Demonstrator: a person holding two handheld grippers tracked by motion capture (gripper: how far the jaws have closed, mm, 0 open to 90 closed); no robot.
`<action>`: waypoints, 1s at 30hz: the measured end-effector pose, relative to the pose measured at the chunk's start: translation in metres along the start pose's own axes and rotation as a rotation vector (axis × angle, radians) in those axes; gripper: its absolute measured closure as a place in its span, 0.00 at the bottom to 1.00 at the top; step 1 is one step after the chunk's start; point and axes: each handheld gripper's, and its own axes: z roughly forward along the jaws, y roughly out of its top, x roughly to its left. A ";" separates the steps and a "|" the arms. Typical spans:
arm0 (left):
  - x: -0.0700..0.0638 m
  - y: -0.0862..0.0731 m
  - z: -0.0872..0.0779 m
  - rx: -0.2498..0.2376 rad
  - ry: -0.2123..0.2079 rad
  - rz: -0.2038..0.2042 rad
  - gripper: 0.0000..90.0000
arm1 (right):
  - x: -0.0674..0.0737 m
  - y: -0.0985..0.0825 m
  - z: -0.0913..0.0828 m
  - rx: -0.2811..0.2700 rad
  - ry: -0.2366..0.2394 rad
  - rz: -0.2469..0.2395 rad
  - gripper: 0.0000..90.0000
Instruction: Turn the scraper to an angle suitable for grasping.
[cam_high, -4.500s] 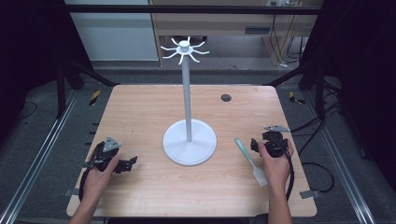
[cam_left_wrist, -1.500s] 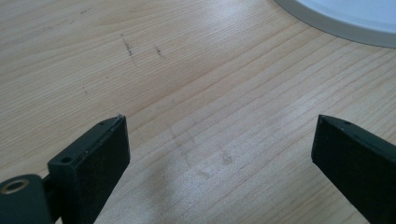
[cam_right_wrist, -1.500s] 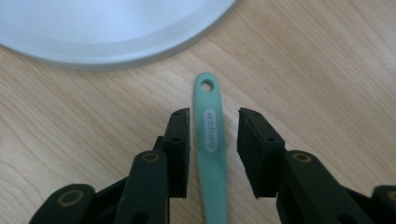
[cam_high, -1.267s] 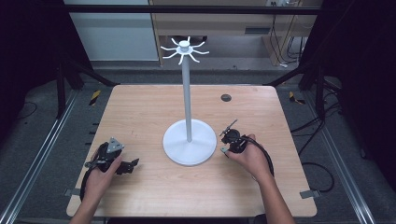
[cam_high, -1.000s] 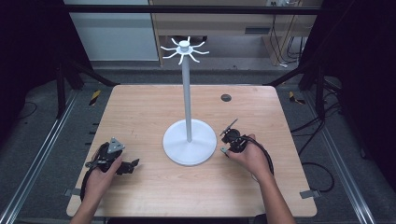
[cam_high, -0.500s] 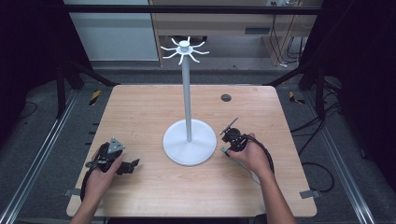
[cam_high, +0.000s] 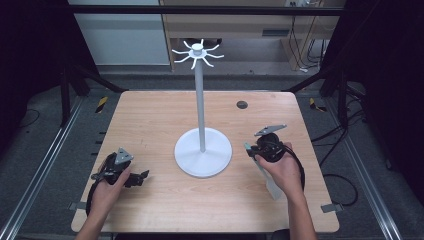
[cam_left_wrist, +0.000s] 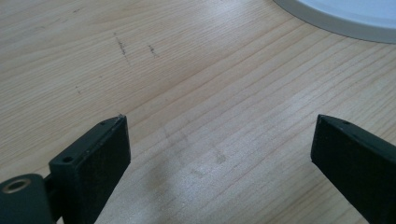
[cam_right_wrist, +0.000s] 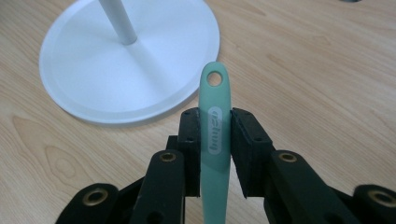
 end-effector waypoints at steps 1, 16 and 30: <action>0.001 0.000 0.000 -0.003 0.000 -0.005 0.05 | -0.001 0.000 -0.003 -0.025 -0.007 -0.003 0.83; 0.000 0.000 0.000 -0.009 -0.014 -0.008 0.05 | 0.000 0.011 -0.029 -0.189 0.021 0.027 0.83; -0.001 0.001 0.000 -0.009 -0.005 0.002 0.05 | 0.006 0.020 -0.059 -0.360 0.011 0.020 0.83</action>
